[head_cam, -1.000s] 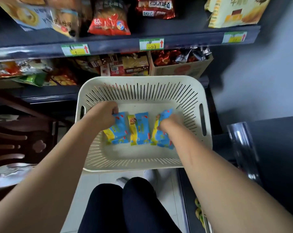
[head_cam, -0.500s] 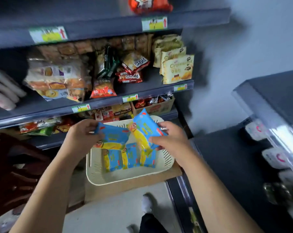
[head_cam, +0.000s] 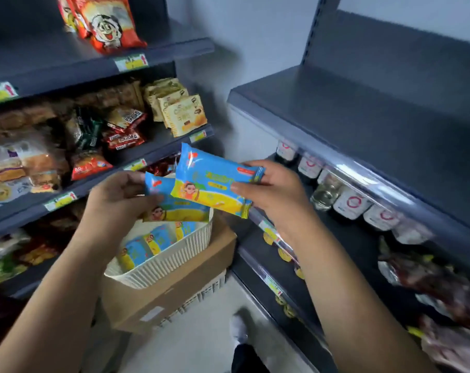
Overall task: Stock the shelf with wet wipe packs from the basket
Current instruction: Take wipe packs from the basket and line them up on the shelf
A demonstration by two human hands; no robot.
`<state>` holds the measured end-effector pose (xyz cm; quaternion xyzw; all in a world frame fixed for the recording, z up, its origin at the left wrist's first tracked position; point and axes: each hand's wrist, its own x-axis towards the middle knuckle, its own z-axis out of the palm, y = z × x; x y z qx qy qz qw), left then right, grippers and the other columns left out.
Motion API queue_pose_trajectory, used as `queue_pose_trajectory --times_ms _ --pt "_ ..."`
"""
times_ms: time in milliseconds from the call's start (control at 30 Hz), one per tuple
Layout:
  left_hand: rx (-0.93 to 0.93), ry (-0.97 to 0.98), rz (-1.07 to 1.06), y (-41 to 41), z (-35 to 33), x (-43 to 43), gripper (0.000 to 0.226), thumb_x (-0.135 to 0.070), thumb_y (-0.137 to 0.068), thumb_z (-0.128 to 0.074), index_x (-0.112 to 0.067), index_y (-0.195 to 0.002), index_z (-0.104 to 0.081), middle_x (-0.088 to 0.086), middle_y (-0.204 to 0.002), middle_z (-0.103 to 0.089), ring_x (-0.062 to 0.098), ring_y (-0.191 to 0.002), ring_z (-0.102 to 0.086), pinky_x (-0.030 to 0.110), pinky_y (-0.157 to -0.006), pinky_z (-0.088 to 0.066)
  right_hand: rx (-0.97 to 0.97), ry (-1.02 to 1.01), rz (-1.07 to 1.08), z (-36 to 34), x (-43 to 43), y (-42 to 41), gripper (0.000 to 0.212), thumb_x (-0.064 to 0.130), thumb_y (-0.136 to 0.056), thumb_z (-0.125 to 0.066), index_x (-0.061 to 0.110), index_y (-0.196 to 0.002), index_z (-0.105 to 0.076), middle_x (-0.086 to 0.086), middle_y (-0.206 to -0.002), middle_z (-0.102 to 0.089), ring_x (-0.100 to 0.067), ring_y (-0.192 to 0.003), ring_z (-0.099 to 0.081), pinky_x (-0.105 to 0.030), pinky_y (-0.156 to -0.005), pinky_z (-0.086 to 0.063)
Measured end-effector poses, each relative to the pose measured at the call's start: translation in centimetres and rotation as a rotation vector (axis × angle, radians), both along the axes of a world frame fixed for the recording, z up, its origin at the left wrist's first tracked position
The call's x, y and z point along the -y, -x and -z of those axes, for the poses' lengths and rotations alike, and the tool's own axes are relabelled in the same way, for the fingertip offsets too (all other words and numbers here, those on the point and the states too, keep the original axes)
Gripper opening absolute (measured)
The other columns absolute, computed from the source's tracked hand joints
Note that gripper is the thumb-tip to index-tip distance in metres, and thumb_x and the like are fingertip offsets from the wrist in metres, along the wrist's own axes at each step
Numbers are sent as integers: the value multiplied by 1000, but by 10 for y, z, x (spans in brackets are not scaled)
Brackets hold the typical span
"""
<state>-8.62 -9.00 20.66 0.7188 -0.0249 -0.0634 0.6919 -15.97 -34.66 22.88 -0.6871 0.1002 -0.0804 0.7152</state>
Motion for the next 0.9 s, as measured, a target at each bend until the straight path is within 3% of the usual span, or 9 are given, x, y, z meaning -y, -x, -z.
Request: queue_pose_trajectory --times_ms 100,233,367,533,633,767,900 --pt "41 93 118 27 -34 49 28 9 -80 -74 -2 -103 -64 11 -92 -79 22 -77 -76 30 -68 -64 67 -27 132 -22 28 51 31 -7 -79 -79 13 -101 -72 -10 -96 -79 -22 -87 -76 -35 -75 -60" --pt "94 152 294 57 -70 122 26 11 -80 -73 -13 -90 -67 12 -89 -77 23 -73 -74 31 -64 -63 113 9 350 -52 73 118 28 -6 -82 -77 13 -102 -72 -12 -101 -78 -26 -93 -75 -41 -86 -59" --pt "126 187 447 87 -92 192 25 6 -78 -78 -15 -89 -69 16 -96 -78 35 -89 -73 44 -82 -58 176 44 541 -78 118 187 27 -1 -83 -77 14 -104 -72 -8 -98 -79 -25 -90 -76 -38 -74 -61" --pt "177 236 597 145 -112 283 26 9 -82 -73 -14 -91 -67 2 -80 -77 12 -65 -72 22 -56 -58 280 54 764 -100 171 279 28 -1 -81 -80 23 -95 -76 0 -91 -79 -17 -85 -75 -40 -83 -62" --pt "184 278 683 188 -122 338 26 10 -83 -71 -14 -92 -66 1 -81 -79 14 -69 -75 24 -62 -62 328 46 839 -110 200 334 30 -5 -81 -78 21 -95 -75 -5 -96 -79 -23 -93 -75 -48 -91 -60" --pt "172 328 788 254 -137 411 22 6 -87 -69 -15 -92 -67 -2 -80 -79 12 -71 -75 30 -65 -64 341 80 886 -122 238 404 28 -3 -83 -76 13 -107 -72 -6 -101 -79 -26 -99 -75 -48 -92 -60" --pt "174 341 911 323 -150 476 31 -1 -72 -80 -7 -101 -69 10 -94 -78 19 -77 -76 37 -70 -65 385 88 897 -135 281 474 29 -7 -84 -75 12 -105 -70 4 -84 -77 -15 -84 -75 -32 -76 -59"
